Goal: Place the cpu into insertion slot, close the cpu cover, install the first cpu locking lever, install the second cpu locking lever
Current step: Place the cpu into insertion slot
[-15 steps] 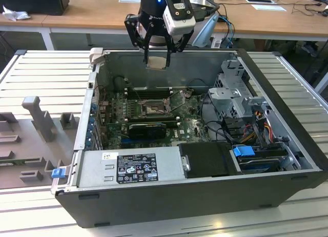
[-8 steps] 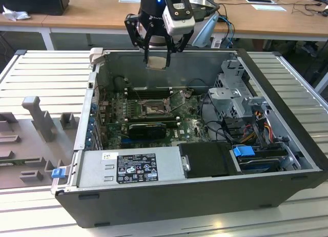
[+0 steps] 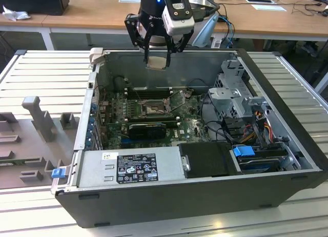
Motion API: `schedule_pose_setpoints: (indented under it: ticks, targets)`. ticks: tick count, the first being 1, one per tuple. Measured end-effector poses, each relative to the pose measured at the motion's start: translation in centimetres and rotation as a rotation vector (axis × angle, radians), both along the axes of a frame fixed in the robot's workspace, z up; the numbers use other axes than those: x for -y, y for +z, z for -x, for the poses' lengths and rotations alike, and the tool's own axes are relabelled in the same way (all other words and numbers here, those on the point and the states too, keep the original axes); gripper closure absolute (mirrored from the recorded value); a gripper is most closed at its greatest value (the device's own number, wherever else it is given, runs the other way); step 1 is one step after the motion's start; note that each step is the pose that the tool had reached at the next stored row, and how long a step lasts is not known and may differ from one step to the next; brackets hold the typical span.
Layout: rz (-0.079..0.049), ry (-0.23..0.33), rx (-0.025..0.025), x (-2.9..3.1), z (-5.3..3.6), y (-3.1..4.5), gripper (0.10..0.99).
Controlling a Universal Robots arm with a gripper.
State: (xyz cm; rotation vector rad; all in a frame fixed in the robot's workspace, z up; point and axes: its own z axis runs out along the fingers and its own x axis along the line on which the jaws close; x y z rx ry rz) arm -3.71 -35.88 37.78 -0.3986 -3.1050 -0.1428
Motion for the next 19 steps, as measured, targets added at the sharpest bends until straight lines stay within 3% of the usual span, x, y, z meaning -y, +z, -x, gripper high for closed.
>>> schedule_pose_setpoints:
  ticks: [19]
  targets:
    - [0.0, -0.044, 0.0, 0.0, 0.0, -0.01, 0.557]
